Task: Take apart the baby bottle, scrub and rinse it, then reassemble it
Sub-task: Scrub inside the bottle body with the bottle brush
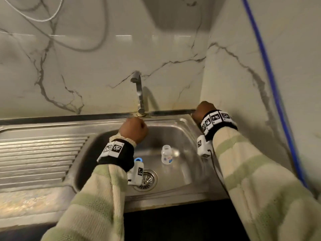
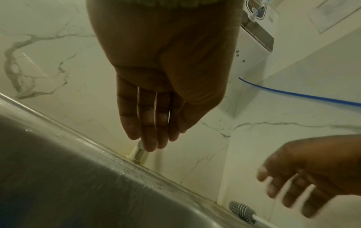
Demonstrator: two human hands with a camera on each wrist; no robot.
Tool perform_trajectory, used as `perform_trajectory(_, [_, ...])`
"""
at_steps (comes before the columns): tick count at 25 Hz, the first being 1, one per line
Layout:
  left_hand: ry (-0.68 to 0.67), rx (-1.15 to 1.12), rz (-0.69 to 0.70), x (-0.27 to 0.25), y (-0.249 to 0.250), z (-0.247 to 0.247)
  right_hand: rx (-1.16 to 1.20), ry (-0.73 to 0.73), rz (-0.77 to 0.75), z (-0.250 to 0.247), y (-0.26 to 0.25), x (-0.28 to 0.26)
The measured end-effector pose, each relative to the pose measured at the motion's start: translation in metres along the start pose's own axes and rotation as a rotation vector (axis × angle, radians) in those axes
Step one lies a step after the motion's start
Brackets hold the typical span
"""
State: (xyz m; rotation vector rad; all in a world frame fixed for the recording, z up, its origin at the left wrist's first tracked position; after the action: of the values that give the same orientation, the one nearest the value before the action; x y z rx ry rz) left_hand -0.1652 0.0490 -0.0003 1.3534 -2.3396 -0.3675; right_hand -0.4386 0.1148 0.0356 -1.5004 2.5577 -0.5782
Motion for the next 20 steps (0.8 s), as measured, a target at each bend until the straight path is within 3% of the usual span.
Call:
perform_trajectory(3, [-0.016,-0.012,0.002,-0.003,0.001,0.004,-0.168,-0.031,0.121,-0.018,0.045,-0.011])
perform_trajectory(6, [-0.007,-0.018,0.023,-0.004,0.005,0.004,-0.341,-0.168,0.156,-0.002,0.066,-0.002])
perform_trajectory(11, [-0.009,-0.064,0.023,-0.007,0.000,0.001,-0.236,-0.297,0.156,0.017,0.062,-0.018])
perform_trajectory(16, [0.001,-0.090,-0.019,-0.005,-0.015,-0.002,-0.225,-0.162,0.010,0.010,0.018,-0.005])
perform_trajectory(20, [0.030,-0.116,-0.082,-0.002,-0.036,-0.009,-0.230,-0.158,-0.189,0.016,-0.050,-0.001])
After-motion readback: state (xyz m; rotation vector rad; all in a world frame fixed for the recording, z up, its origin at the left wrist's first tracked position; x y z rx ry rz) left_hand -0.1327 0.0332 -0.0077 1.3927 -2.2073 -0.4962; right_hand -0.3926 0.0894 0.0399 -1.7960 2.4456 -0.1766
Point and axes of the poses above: each hand's wrist, its own x-axis towards the middle knuckle, its own z-axis out of the palm, y = z × x, the point moved 8 cm from there along x, towards the middle knuckle, and after that the axes turned 7 degrees about -y, right-handed, at the moved point
